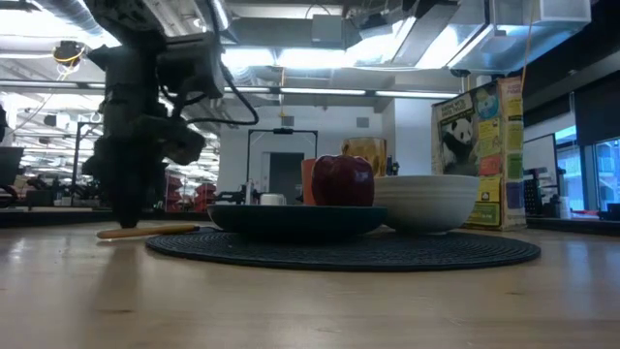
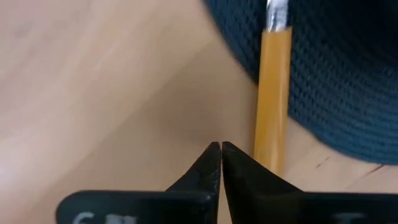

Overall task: Arrange a breakfast setting
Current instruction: Adjust the yellow spoon

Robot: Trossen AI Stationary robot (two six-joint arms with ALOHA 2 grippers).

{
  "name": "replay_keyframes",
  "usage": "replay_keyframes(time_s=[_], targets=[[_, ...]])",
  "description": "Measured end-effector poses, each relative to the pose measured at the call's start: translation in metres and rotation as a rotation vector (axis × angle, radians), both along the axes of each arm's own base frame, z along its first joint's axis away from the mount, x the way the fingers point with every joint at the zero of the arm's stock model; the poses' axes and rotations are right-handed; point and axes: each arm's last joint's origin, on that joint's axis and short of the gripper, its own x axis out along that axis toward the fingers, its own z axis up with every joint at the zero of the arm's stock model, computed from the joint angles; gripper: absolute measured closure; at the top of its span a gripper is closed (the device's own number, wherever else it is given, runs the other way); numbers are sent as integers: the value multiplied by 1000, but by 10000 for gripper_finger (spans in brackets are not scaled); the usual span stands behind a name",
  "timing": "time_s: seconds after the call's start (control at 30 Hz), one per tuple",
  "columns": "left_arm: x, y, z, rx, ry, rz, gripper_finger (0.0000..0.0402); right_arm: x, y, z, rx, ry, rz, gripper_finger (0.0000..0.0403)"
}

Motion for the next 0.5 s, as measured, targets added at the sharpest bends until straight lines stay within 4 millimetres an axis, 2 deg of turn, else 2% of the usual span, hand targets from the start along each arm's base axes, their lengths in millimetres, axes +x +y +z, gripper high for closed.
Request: replay_keyframes(time_s=[0.37, 0.43, 0.5], targets=[[-4, -16, -11, -11, -30, 61, 399, -6, 0, 4, -3, -21, -6, 221], [0, -18, -10, -53, -79, 75, 399, -6, 0, 4, -4, -19, -3, 221], [13, -24, -6, -140, -207, 42, 399, -6, 0, 4, -6, -17, 0, 221]])
